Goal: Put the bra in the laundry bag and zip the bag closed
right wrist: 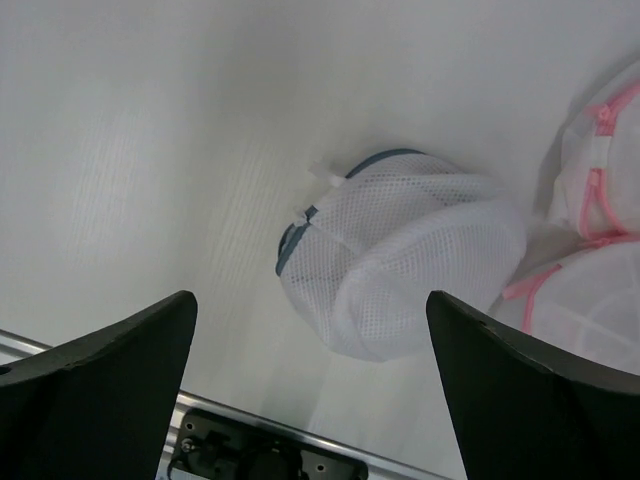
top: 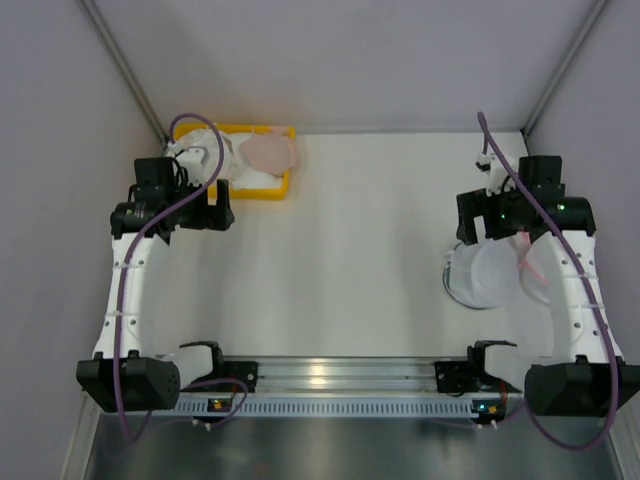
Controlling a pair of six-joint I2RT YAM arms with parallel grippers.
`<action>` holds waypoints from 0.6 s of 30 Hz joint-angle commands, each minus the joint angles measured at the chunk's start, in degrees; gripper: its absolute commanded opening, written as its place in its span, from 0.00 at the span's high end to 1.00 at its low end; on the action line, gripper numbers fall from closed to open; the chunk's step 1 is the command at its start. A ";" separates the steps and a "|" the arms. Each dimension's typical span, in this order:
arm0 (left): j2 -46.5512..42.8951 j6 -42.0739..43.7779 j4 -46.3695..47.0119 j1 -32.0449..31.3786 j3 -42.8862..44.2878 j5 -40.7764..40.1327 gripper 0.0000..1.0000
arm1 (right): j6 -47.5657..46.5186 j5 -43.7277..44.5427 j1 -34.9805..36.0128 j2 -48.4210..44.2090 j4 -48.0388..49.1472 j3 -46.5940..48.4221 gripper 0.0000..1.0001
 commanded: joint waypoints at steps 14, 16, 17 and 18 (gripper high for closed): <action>1.77 0.28 -0.09 0.09 0.76 3.66 0.01 | -11.93 11.01 -0.26 9.95 -1.42 -13.15 0.01; 1.95 0.37 0.00 0.18 0.84 4.37 0.01 | -11.75 10.92 -0.09 12.93 1.13 -14.20 0.01; 2.30 0.37 0.00 0.10 0.84 4.37 0.02 | -11.58 10.40 0.09 14.08 1.74 -14.47 0.01; 2.47 0.46 0.00 0.18 0.84 4.46 0.01 | -11.40 10.13 0.61 16.35 3.40 -14.65 0.01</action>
